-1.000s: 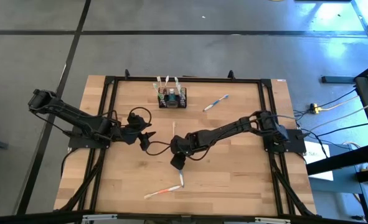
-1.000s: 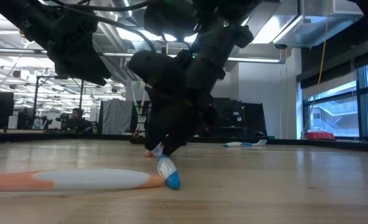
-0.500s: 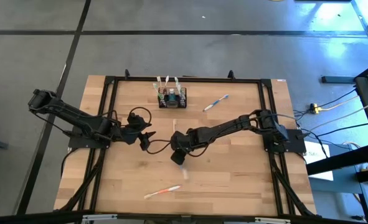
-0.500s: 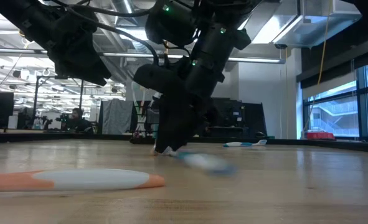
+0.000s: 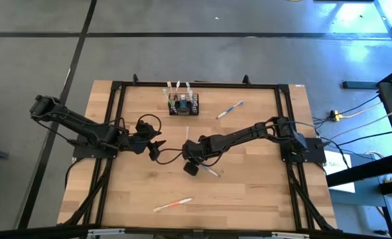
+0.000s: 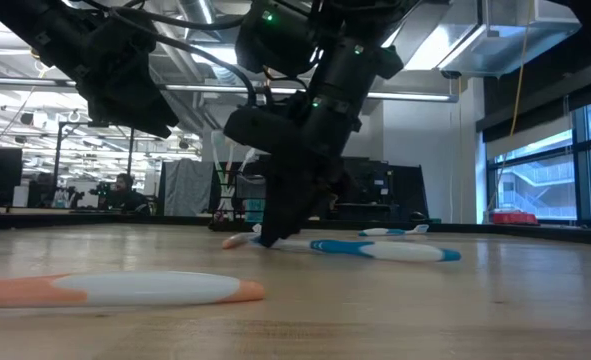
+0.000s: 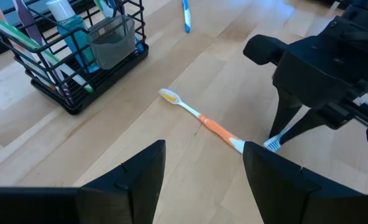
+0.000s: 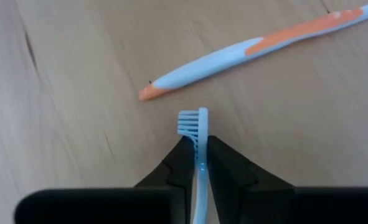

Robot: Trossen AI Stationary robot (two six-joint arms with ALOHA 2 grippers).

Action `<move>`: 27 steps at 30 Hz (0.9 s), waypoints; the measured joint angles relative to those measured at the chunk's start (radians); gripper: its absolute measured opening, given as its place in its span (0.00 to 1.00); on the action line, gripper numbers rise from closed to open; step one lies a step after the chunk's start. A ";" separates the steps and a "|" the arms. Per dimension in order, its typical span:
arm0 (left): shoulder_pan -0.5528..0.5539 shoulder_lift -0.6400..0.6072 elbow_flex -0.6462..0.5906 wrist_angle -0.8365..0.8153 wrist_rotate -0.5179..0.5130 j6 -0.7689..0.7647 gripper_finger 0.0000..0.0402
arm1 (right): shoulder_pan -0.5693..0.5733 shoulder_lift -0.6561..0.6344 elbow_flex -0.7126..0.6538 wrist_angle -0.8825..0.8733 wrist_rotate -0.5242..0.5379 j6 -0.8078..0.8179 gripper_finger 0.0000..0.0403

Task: Pick & Place toothbrushing station
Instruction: Put the bottom blue toothbrush into the black wire organizer

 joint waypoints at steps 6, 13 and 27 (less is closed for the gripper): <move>0.000 0.000 0.000 0.000 0.000 0.000 0.53 | 0.000 -0.010 -0.002 -0.019 -0.008 -0.050 0.10; 0.000 0.000 0.000 0.001 0.001 0.000 0.53 | 0.000 -0.072 -0.006 -0.090 -0.030 -0.123 0.10; 0.000 0.000 0.000 -0.003 0.011 0.006 0.53 | 0.018 -0.302 -0.004 -0.275 0.249 -0.192 0.05</move>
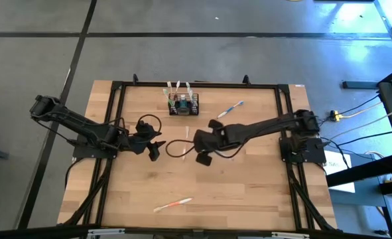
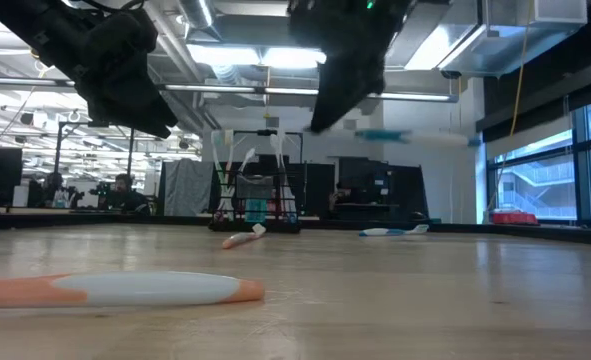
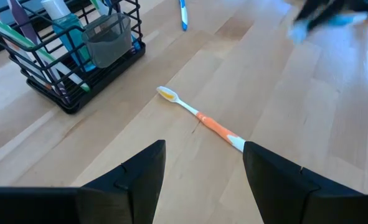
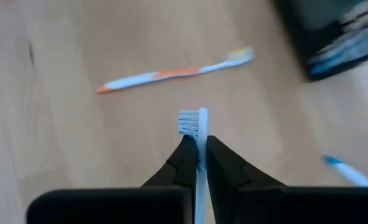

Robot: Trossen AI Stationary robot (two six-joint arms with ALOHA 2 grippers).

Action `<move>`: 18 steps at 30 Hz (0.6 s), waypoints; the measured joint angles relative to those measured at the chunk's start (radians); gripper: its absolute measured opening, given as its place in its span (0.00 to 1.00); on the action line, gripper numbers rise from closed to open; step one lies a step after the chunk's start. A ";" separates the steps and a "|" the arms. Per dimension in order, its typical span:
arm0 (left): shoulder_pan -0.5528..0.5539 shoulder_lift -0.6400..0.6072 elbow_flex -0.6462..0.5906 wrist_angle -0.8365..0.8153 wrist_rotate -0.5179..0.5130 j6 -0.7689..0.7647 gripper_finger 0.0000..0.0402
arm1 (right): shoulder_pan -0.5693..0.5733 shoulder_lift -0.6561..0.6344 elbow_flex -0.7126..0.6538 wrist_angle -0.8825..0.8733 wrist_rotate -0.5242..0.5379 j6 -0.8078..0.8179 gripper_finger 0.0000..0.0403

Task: Pick & Place toothbrushing station
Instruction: Put the bottom blue toothbrush into the black wire organizer

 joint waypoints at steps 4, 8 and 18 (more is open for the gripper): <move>0.000 0.000 0.000 0.000 0.000 0.001 0.53 | 0.007 -0.068 0.001 -0.062 0.094 0.001 0.05; 0.000 0.000 0.000 -0.002 0.017 0.001 0.53 | 0.016 -0.130 -0.005 -0.116 0.195 0.022 0.05; 0.000 0.000 0.000 -0.004 0.037 0.001 0.53 | 0.006 -0.329 -0.301 0.002 0.320 0.140 0.04</move>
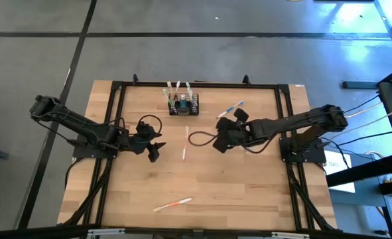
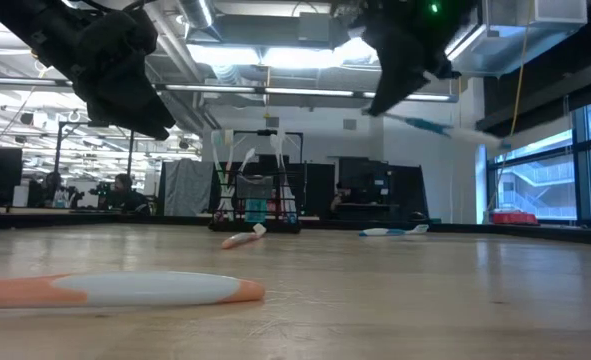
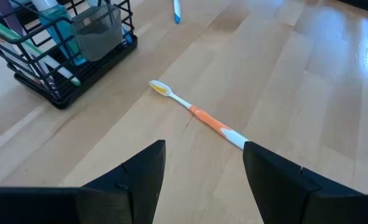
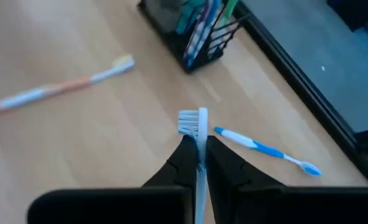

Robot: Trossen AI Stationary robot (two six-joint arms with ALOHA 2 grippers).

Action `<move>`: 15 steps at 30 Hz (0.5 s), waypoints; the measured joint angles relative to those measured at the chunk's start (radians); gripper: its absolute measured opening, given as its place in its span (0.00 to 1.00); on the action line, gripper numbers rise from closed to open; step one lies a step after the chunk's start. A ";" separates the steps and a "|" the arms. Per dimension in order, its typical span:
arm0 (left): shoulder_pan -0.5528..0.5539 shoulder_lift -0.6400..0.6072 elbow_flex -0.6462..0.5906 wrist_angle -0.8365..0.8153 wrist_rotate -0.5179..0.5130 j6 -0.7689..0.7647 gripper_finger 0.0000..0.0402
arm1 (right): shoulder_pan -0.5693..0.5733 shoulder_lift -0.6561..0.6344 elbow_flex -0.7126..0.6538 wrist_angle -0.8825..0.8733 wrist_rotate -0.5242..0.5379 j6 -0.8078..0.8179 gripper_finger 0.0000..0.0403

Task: Pick & Place toothbrushing station
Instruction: Put the bottom blue toothbrush into the black wire organizer

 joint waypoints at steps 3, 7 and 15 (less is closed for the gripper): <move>0.000 0.000 0.000 0.001 -0.004 0.000 0.53 | -0.033 -0.068 -0.122 0.149 0.004 -0.016 0.04; 0.000 0.000 0.000 0.008 -0.009 0.000 0.53 | -0.096 -0.140 -0.262 0.394 0.001 -0.076 0.04; 0.000 0.000 0.000 0.008 -0.010 0.001 0.53 | -0.234 -0.179 -0.463 0.924 -0.147 -0.231 0.04</move>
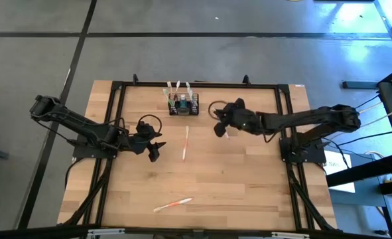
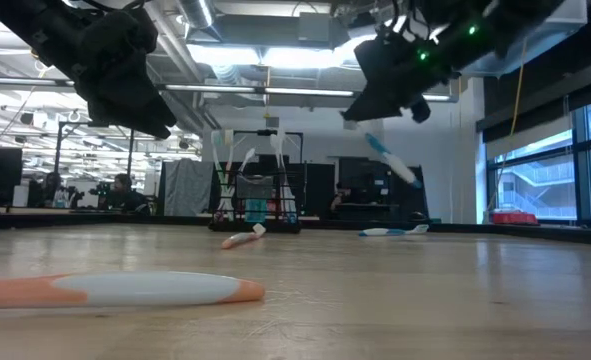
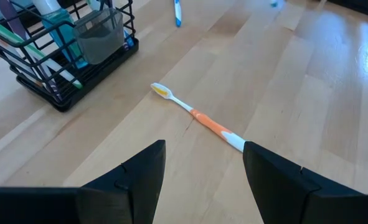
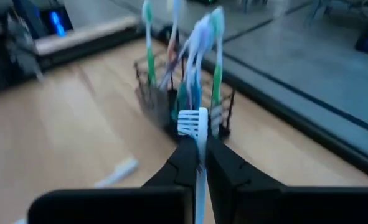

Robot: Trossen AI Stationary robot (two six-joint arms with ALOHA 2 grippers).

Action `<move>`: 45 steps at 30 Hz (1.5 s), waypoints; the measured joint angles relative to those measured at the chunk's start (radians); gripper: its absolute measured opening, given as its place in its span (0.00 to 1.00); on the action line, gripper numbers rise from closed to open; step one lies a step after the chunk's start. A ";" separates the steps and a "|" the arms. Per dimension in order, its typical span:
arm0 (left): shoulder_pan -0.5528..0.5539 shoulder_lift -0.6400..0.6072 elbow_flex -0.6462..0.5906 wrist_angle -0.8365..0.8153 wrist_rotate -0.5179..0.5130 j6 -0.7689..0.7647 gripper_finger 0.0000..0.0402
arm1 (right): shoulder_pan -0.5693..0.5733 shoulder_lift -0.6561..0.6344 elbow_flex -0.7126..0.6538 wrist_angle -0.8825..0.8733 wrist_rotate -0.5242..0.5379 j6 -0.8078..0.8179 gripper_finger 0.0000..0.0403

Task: Pick & Place toothbrushing station
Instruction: Put the bottom blue toothbrush into the black wire organizer

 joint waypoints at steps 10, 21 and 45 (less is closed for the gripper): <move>0.000 0.000 0.000 0.000 -0.002 0.000 0.53 | -0.163 0.008 -0.140 0.448 -0.112 -0.119 0.04; 0.000 0.000 0.000 0.002 -0.022 0.000 0.53 | -0.291 0.142 -0.175 0.982 -0.279 -0.216 0.04; 0.000 0.000 0.000 0.011 -0.019 0.034 0.53 | -0.412 0.557 0.164 1.289 -0.359 -0.237 0.05</move>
